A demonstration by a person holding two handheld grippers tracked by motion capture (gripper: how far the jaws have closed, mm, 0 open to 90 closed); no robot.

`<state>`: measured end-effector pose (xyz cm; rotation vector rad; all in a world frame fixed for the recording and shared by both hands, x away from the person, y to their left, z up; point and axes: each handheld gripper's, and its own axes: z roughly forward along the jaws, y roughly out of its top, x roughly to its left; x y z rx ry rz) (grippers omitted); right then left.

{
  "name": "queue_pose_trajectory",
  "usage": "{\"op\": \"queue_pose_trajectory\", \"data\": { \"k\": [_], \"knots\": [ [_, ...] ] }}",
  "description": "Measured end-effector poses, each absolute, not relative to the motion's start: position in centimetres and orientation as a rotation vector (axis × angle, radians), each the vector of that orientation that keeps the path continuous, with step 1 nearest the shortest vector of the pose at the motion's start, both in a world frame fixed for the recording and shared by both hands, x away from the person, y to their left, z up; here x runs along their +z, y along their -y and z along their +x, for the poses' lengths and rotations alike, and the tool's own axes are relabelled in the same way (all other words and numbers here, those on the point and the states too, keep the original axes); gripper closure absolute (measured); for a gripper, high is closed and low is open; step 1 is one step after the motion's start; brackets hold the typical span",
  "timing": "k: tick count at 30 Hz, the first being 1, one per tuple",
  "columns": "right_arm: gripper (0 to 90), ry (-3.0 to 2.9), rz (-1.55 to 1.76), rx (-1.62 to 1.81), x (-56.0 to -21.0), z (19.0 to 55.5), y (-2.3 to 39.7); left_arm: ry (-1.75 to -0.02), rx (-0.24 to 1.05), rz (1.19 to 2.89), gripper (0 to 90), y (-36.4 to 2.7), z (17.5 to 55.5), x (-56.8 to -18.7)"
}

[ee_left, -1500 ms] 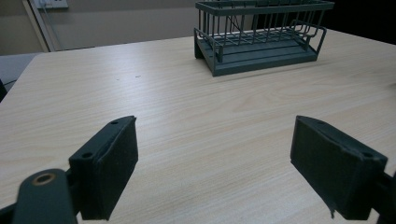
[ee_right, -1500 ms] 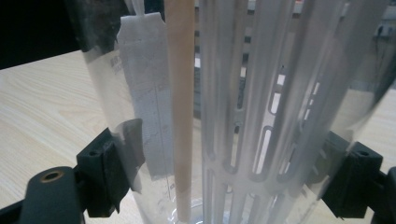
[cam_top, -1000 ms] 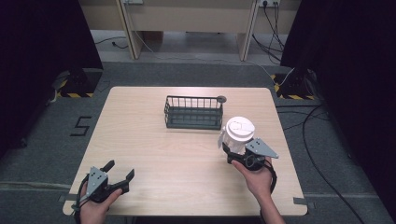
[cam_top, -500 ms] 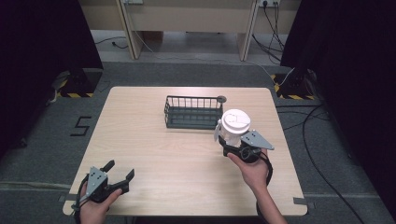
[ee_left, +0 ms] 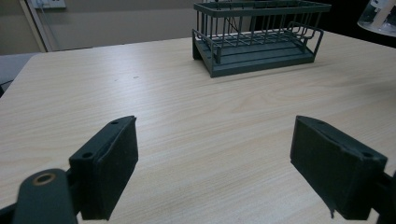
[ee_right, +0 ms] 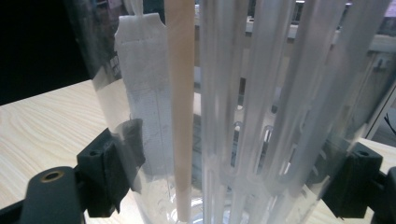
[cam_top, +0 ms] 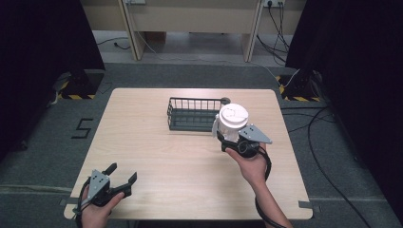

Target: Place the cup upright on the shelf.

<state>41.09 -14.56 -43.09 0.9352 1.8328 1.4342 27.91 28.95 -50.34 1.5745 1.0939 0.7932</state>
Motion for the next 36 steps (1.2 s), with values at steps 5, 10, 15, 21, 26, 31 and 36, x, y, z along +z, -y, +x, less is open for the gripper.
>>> {"op": "queue_pose_trajectory", "data": {
  "k": [5, 10, 15, 21, 26, 31, 36],
  "knots": [
    [18.4, -1.832, 0.930, 1.436, -42.8, 41.6, 14.1, -1.093, 0.793, 1.574, 14.6, -28.9, 27.9, -50.3],
    [18.4, -1.829, 0.939, 1.440, -42.6, 42.2, 13.7, -1.094, 0.791, 1.574, 14.6, -28.9, 27.9, -50.3],
    [18.4, -1.825, 0.946, 1.442, -42.5, 42.8, 13.5, -1.093, 0.791, 1.574, 14.7, -28.9, 27.9, -50.3],
    [18.4, -1.824, 0.951, 1.439, -42.3, 43.4, 13.1, -1.093, 0.789, 1.574, 14.6, -28.9, 27.9, -50.3],
    [18.4, -1.824, 0.953, 1.435, -42.2, 43.8, 12.9, -1.093, 0.789, 1.574, 14.7, -28.9, 27.9, -50.4],
    [18.4, -1.820, 0.960, 1.435, -42.0, 44.3, 12.7, -1.094, 0.787, 1.567, 14.7, -28.9, 27.9, -50.4],
    [18.4, -1.810, 0.969, 1.438, -41.7, 45.0, 12.5, -1.093, 0.787, 1.568, 14.7, -28.9, 27.9, -50.4]
  ]
}}
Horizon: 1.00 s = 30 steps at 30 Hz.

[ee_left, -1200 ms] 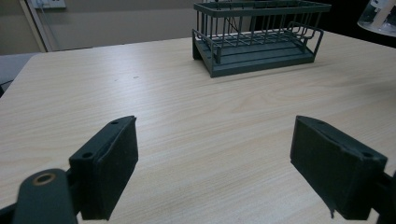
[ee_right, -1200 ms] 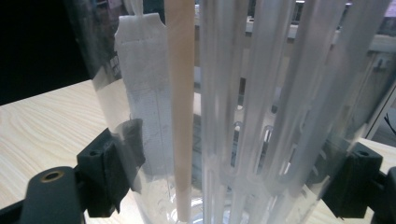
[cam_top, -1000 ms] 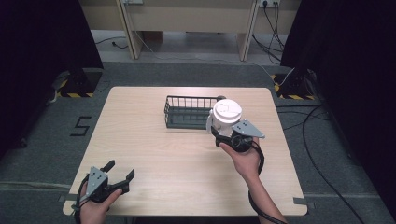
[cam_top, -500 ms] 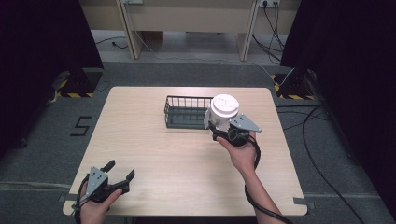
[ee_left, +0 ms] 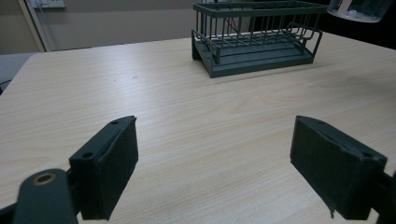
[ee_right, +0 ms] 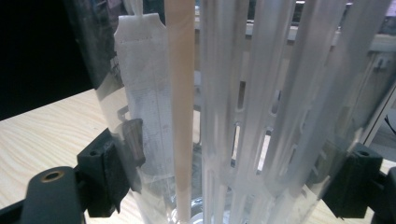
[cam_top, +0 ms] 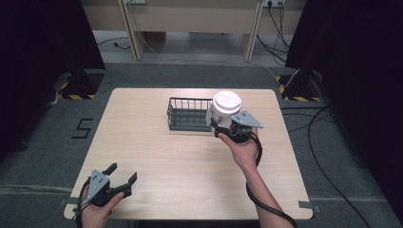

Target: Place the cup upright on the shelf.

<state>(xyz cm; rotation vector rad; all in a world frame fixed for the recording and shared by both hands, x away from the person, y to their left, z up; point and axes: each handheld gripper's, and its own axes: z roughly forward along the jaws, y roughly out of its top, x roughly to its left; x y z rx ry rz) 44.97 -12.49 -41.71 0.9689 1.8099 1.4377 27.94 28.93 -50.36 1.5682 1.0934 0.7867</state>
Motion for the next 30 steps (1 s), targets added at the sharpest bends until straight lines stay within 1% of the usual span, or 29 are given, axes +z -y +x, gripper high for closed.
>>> {"op": "queue_pose_trajectory", "data": {
  "k": [18, 30],
  "knots": [
    [18.4, -1.809, 0.962, 1.424, -40.5, 46.8, 11.4, -1.093, 0.785, 1.566, 14.7, -28.9, 27.9, -50.3],
    [18.4, -1.814, 0.966, 1.420, -40.3, 47.8, 10.5, -1.093, 0.782, 1.566, 14.7, -28.9, 27.9, -50.4]
  ]
}}
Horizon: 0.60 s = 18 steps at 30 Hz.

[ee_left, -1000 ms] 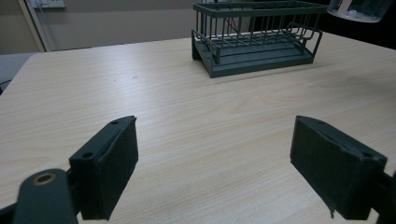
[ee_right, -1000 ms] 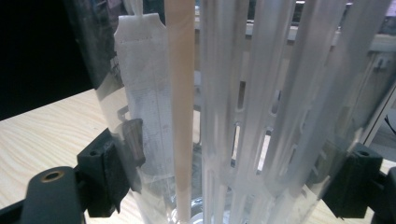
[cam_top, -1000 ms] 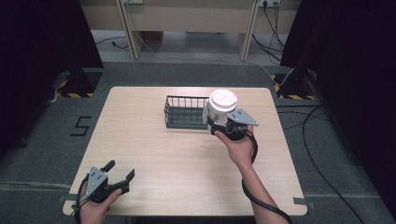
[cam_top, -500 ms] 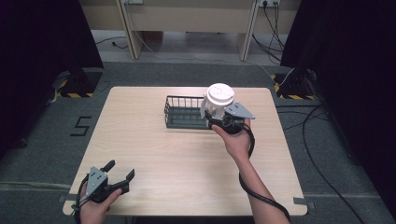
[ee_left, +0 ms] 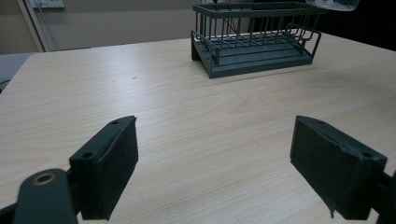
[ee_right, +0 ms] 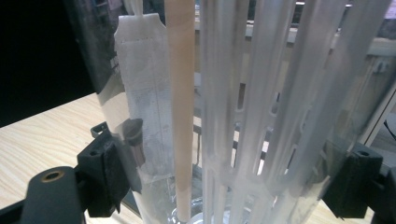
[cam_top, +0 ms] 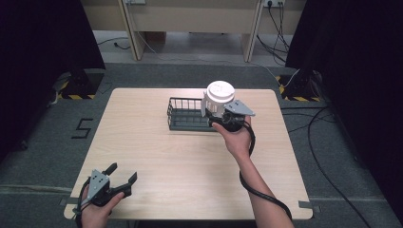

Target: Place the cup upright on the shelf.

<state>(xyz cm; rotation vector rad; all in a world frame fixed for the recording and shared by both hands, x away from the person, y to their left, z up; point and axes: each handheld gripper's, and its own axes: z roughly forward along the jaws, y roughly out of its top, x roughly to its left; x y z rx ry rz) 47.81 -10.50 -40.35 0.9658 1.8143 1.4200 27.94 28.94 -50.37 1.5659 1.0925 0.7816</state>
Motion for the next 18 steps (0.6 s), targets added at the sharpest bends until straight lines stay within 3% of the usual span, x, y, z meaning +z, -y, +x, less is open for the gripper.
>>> {"op": "queue_pose_trajectory", "data": {
  "k": [18],
  "knots": [
    [18.4, -1.810, 0.979, 1.417, -39.9, 49.3, 9.3, -1.093, 0.779, 1.565, 14.7, -29.0, 27.9, -50.4]
  ]
}}
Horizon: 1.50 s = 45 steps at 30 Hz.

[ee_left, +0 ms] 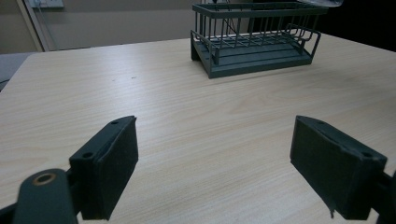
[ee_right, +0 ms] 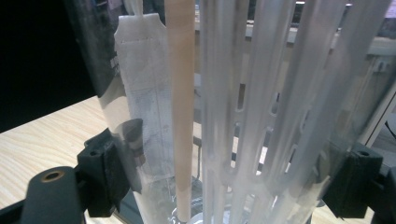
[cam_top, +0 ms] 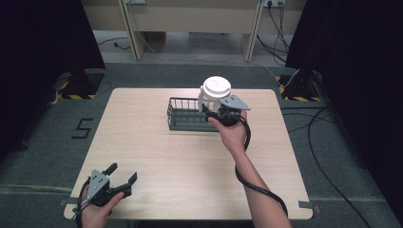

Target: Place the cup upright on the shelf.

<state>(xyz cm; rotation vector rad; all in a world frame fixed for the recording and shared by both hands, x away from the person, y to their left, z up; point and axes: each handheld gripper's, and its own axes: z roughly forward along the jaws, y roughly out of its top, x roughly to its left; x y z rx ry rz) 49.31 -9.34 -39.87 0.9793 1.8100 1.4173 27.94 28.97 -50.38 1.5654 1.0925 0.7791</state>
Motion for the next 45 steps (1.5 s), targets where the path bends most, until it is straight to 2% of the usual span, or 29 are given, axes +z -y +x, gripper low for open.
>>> {"op": "queue_pose_trajectory", "data": {
  "k": [19, 45],
  "knots": [
    [18.4, -1.796, 0.987, 1.412, -38.6, 51.1, 8.3, -1.096, 0.776, 1.560, 14.8, -29.0, 28.0, -50.4],
    [18.4, -1.808, 1.042, 1.376, -39.7, 53.6, 7.2, -1.094, 0.767, 1.558, 14.9, -29.0, 28.0, -50.5]
  ]
}}
